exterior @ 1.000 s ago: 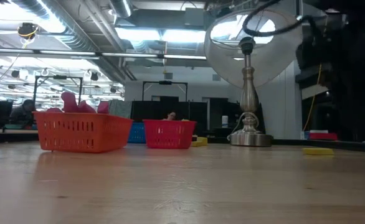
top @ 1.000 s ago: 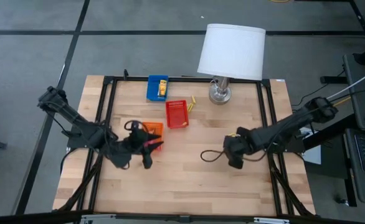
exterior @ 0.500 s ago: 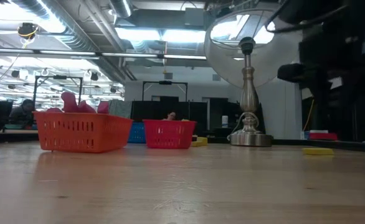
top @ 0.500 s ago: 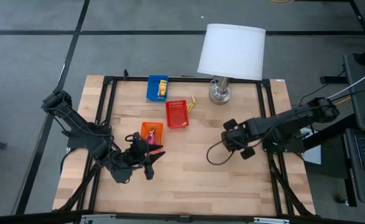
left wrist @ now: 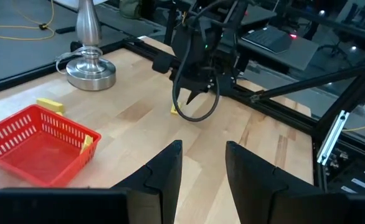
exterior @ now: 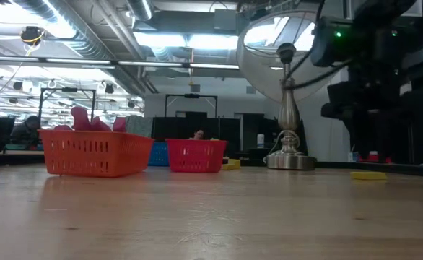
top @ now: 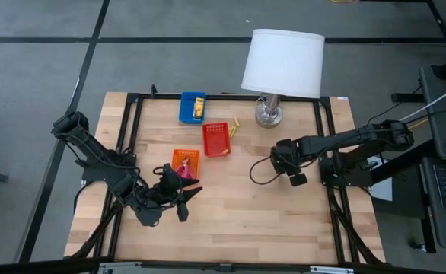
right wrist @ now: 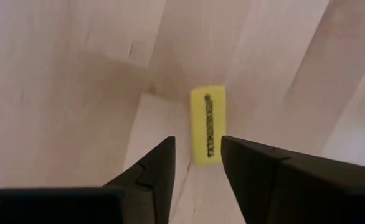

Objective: Pick & Place School Supplies
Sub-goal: Put the yellow eraser into the red bin

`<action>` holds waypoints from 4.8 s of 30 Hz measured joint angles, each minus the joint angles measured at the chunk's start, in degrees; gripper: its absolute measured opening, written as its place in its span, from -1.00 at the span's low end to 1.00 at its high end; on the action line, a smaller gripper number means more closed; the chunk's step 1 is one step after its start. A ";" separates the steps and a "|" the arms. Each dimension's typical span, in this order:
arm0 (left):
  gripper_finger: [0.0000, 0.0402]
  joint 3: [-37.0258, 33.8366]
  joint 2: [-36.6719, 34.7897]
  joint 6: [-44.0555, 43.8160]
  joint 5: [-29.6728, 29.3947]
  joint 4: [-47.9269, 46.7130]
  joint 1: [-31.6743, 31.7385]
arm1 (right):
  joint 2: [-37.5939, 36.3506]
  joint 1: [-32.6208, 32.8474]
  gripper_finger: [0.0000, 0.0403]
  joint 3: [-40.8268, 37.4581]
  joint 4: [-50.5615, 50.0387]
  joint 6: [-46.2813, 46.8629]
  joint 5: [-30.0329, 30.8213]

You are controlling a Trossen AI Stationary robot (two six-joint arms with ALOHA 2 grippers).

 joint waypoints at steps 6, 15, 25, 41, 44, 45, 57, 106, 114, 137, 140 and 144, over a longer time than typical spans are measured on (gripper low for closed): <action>-0.41 0.00 0.00 0.02 0.02 -0.02 0.00 | 0.14 -0.93 -0.10 -0.50 4.33 -0.96 -0.29; -0.41 0.00 0.00 -1.31 0.15 0.00 -0.05 | 5.12 -2.78 -0.04 -0.50 7.43 -2.25 -2.37; -0.41 0.00 0.00 -2.35 0.66 0.42 -0.82 | 9.01 -2.89 -0.31 -0.26 8.04 -1.92 -5.74; -0.41 0.00 0.00 -3.14 -1.17 0.15 -1.77 | 9.12 -1.99 -0.70 10.13 14.53 4.00 -8.29; -0.41 0.00 0.00 -4.12 -2.07 -0.30 -1.77 | 9.08 -1.99 -0.78 16.30 19.24 4.64 -7.67; -0.41 0.00 0.00 -4.30 -2.39 -0.33 -1.77 | 9.05 -2.01 -0.82 18.06 20.86 4.86 -7.69; -0.41 0.00 0.00 -6.44 -3.14 -1.52 -2.76 | 10.23 -5.64 -0.79 23.37 11.36 4.26 -9.45; -0.41 -0.01 0.00 -14.10 -6.01 -5.80 -5.09 | 14.83 -4.48 -0.59 12.36 25.85 4.38 -13.30; -0.41 -0.02 0.00 -15.72 -8.18 -6.70 -5.07 | 16.17 -6.66 -0.59 24.66 38.36 11.56 -8.09; -0.41 -0.02 -0.02 -17.81 -9.06 -7.22 -5.08 | 36.75 -13.68 -0.59 37.82 38.64 16.81 -12.17; -0.41 -0.02 -0.02 -17.81 -9.03 -7.37 -5.09 | 36.77 -14.30 -0.53 37.80 38.13 16.61 -12.14; -0.41 0.00 -0.02 -17.81 -9.01 -7.39 -5.09 | 36.77 -14.56 -0.40 37.80 38.32 16.57 -11.76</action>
